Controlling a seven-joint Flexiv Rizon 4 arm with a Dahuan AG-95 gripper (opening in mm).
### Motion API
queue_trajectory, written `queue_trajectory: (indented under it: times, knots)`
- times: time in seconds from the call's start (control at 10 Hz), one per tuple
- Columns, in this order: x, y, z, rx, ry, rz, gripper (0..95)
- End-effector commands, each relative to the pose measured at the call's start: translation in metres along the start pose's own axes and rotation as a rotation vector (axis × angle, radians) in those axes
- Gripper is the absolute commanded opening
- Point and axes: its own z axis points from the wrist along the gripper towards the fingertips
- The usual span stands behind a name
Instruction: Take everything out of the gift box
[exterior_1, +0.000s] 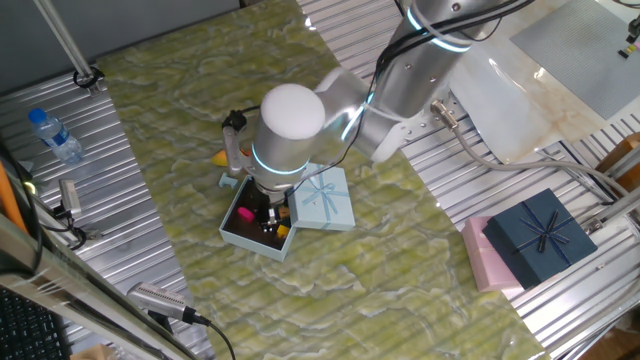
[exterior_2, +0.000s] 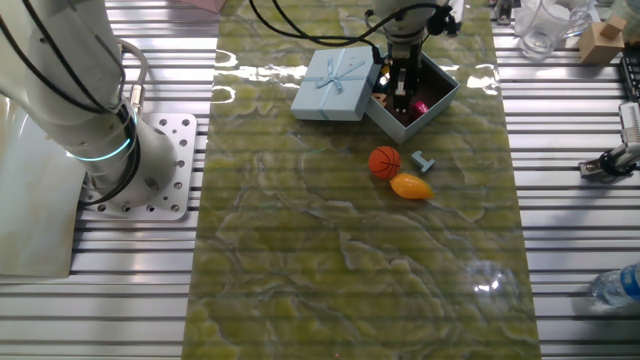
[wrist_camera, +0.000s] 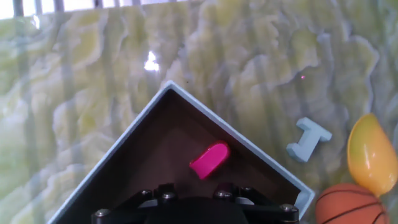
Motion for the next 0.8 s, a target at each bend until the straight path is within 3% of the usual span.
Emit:
queue_trajectory:
  times: [0.1, 0.8]
  knots:
    - [0.0000, -0.0001, -0.0007, 0.001, 0.016, 0.010, 38.0]
    - [0.0000, -0.0001, -0.0007, -0.008, 0.014, 0.012, 38.0]
